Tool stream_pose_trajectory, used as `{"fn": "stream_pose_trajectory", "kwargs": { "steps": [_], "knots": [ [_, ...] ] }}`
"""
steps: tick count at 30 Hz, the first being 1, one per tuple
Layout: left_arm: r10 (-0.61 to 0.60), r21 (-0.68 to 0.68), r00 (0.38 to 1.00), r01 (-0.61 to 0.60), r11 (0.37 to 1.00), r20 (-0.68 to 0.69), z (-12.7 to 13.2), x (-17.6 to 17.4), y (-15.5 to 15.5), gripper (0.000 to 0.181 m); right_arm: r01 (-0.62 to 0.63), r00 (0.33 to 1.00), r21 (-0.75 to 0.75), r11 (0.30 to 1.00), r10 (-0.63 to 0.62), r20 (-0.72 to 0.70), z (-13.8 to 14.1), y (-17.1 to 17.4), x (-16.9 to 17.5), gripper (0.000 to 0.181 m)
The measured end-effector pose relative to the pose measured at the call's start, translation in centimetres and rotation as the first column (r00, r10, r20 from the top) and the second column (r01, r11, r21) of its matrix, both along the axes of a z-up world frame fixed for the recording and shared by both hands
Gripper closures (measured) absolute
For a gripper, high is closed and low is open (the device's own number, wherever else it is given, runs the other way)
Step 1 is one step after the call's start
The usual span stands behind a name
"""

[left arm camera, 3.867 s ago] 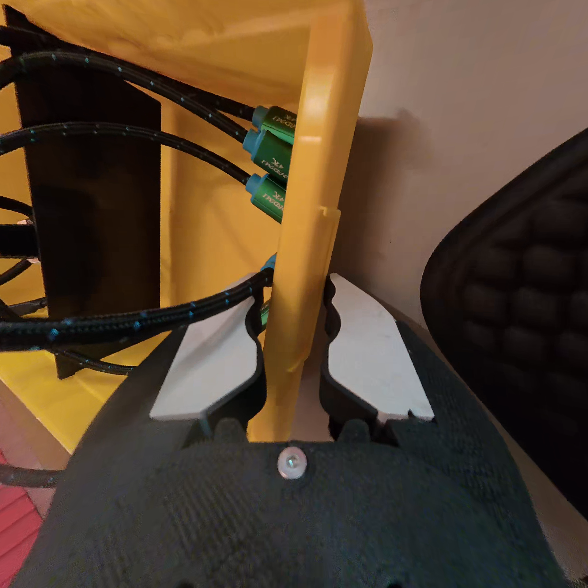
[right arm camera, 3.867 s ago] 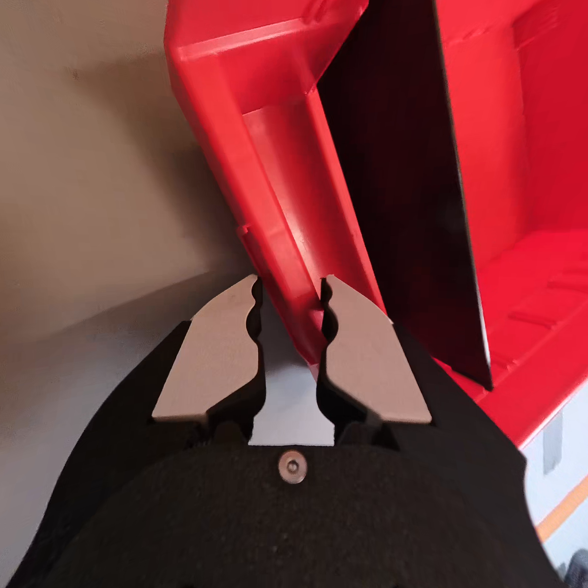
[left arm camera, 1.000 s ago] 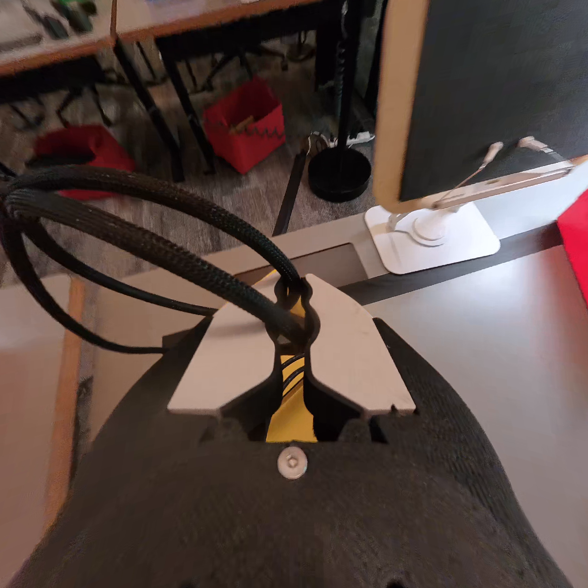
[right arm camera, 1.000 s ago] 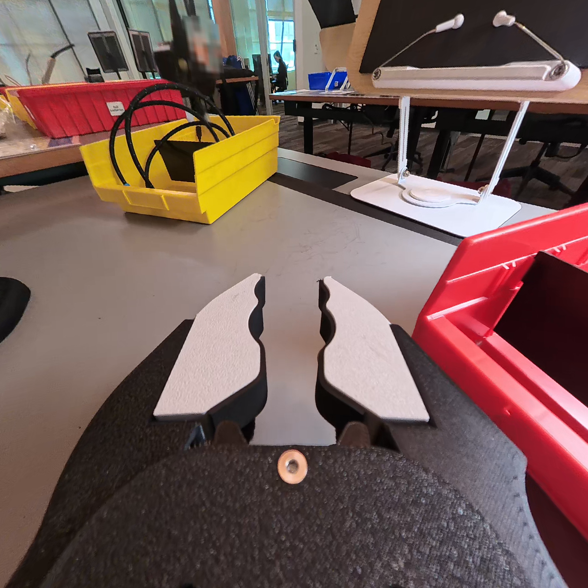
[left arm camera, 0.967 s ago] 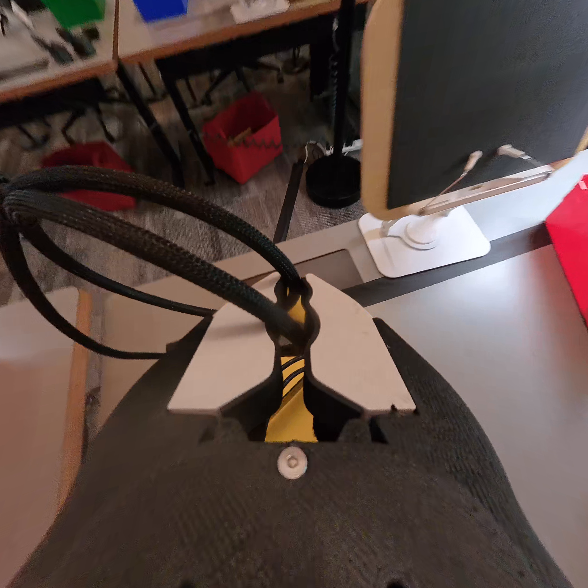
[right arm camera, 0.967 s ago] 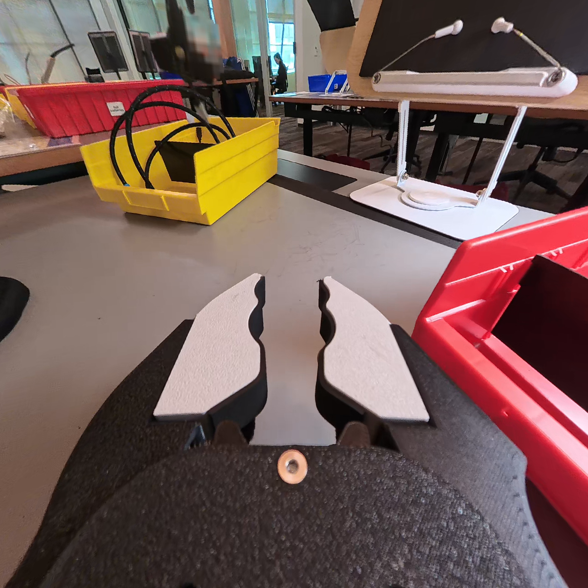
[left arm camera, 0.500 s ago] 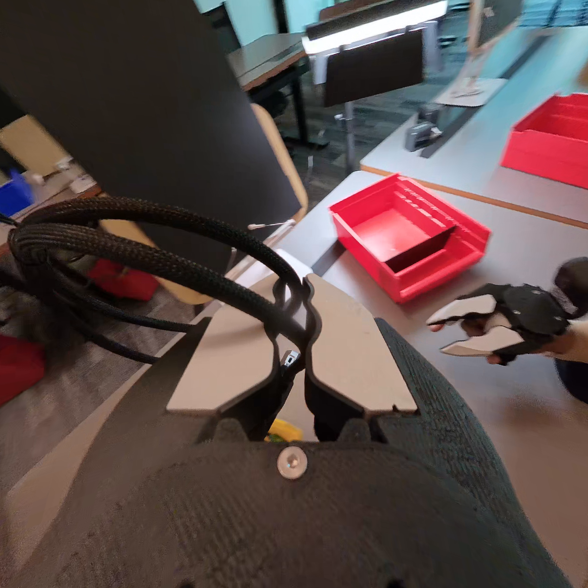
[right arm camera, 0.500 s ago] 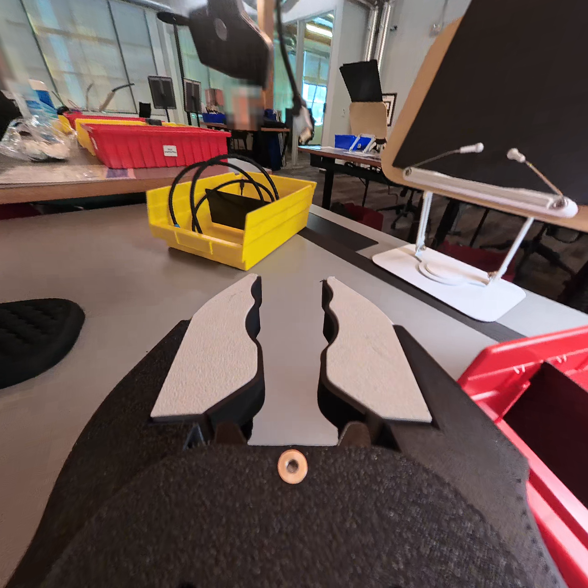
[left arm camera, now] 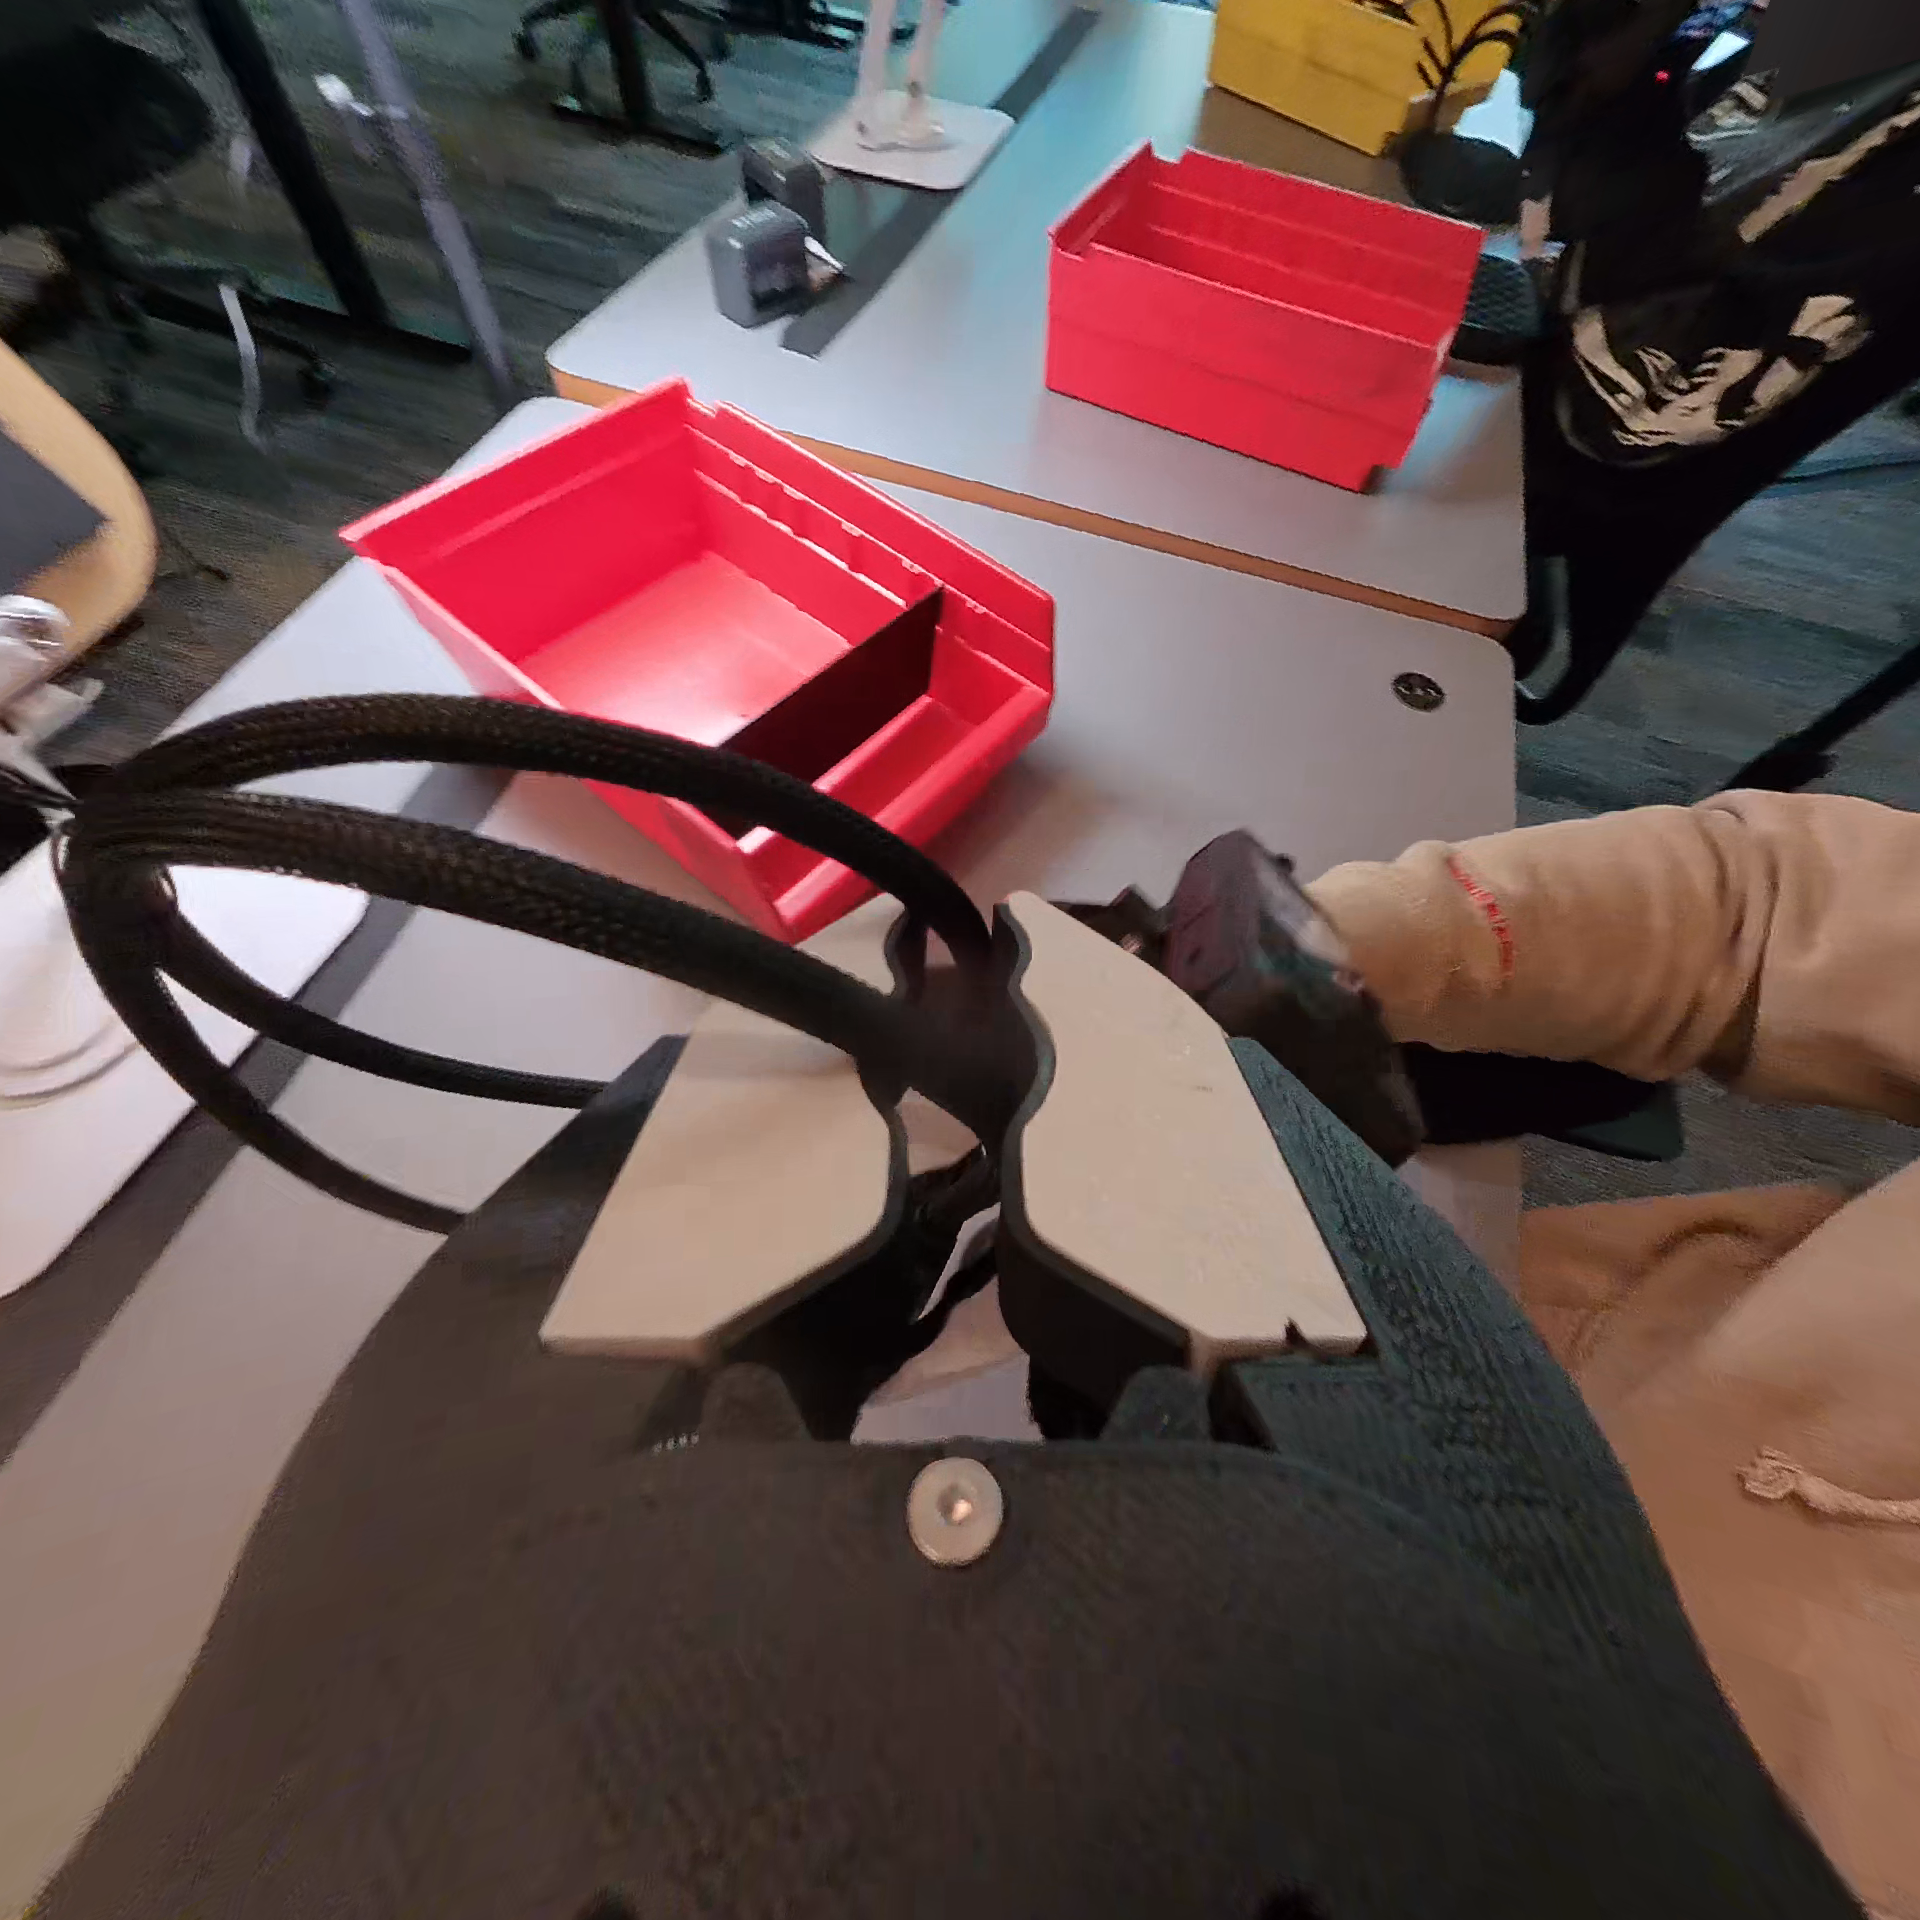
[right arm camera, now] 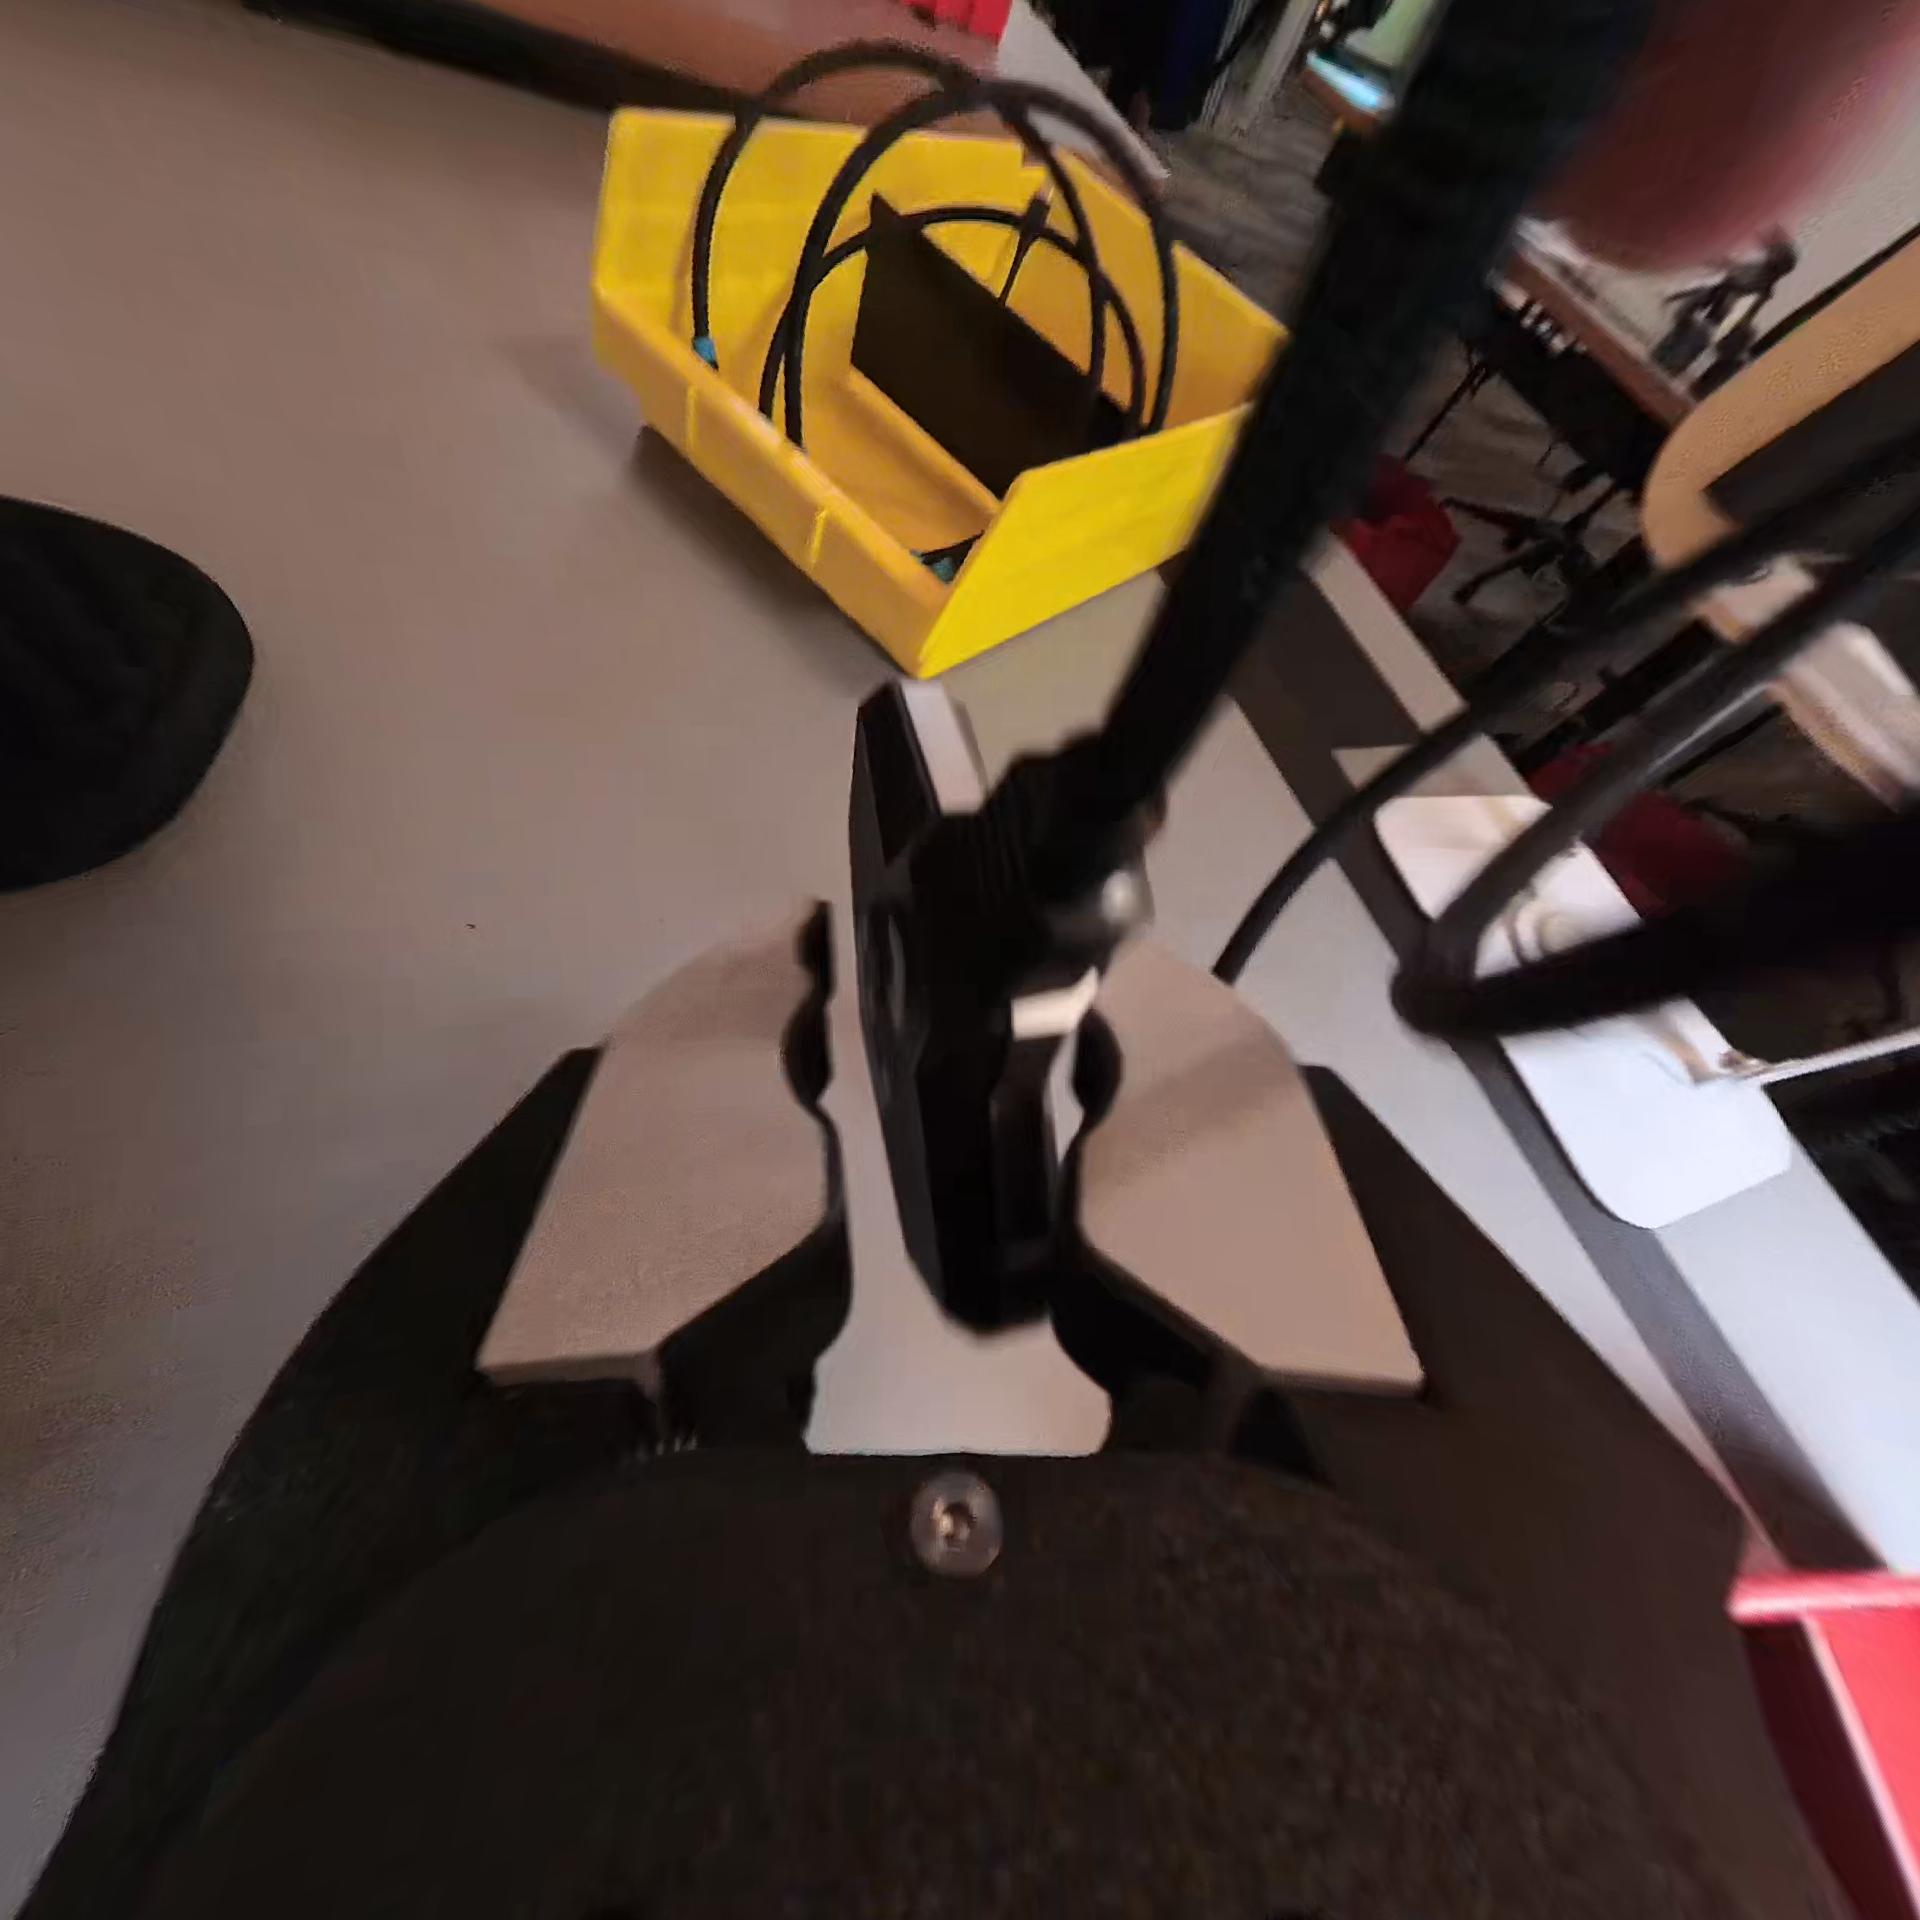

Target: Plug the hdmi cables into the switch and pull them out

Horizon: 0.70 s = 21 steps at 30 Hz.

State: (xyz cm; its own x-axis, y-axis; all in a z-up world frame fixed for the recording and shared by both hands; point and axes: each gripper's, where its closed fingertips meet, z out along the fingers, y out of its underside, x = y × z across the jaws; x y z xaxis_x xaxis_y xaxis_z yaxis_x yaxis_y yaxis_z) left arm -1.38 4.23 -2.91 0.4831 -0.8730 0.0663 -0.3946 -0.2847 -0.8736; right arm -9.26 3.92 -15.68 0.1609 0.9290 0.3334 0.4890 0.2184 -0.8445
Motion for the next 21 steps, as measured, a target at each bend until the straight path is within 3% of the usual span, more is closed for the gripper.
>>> {"fn": "stream_pose_trajectory", "kwargs": {
  "steps": [1,4,6,9,12,16,19,21],
  "knots": [
    [-0.016,-0.015,1.0,0.016,1.0,-0.004,-0.7,0.5,-0.1,0.168,-0.001,1.0,-0.002,1.0,0.001,-0.005,-0.8,-0.1,-0.4,0.149],
    [-0.067,-0.021,0.997,0.066,0.998,-0.028,-2.0,0.9,-0.4,0.158,-0.114,0.988,-0.14,0.984,0.097,-0.124,-1.3,-2.0,-1.2,0.156],
    [-0.078,0.002,0.997,0.078,0.997,-0.006,-1.9,0.3,-0.4,0.142,-0.199,0.953,-0.23,0.953,0.133,-0.274,0.2,-2.8,-1.0,0.157],
    [-0.083,0.031,0.986,0.079,0.996,0.145,-0.3,-1.5,-0.8,0.137,-0.314,0.868,-0.301,0.9,0.144,-0.475,3.6,-3.0,0.3,0.157],
    [-0.055,0.063,0.947,0.037,0.997,0.317,0.8,-3.8,-0.6,0.138,-0.391,0.766,-0.325,0.861,0.108,-0.634,6.8,-2.4,1.9,0.157],
    [-0.051,-0.003,0.902,0.057,0.998,0.429,-0.9,-4.7,-0.7,0.14,-0.432,0.644,-0.327,0.841,0.034,-0.764,9.9,-1.4,3.7,0.157],
    [-0.091,-0.054,0.884,0.13,0.99,0.458,-2.2,-3.3,-0.9,0.142,-0.45,0.622,-0.34,0.826,0.017,-0.783,10.4,-1.1,3.9,0.157],
    [-0.113,-0.067,0.867,0.166,0.984,0.486,-2.2,-2.5,-1.0,0.154,-0.443,0.629,-0.339,0.83,0.018,-0.777,10.0,-1.1,3.6,0.157]
  ]
}}
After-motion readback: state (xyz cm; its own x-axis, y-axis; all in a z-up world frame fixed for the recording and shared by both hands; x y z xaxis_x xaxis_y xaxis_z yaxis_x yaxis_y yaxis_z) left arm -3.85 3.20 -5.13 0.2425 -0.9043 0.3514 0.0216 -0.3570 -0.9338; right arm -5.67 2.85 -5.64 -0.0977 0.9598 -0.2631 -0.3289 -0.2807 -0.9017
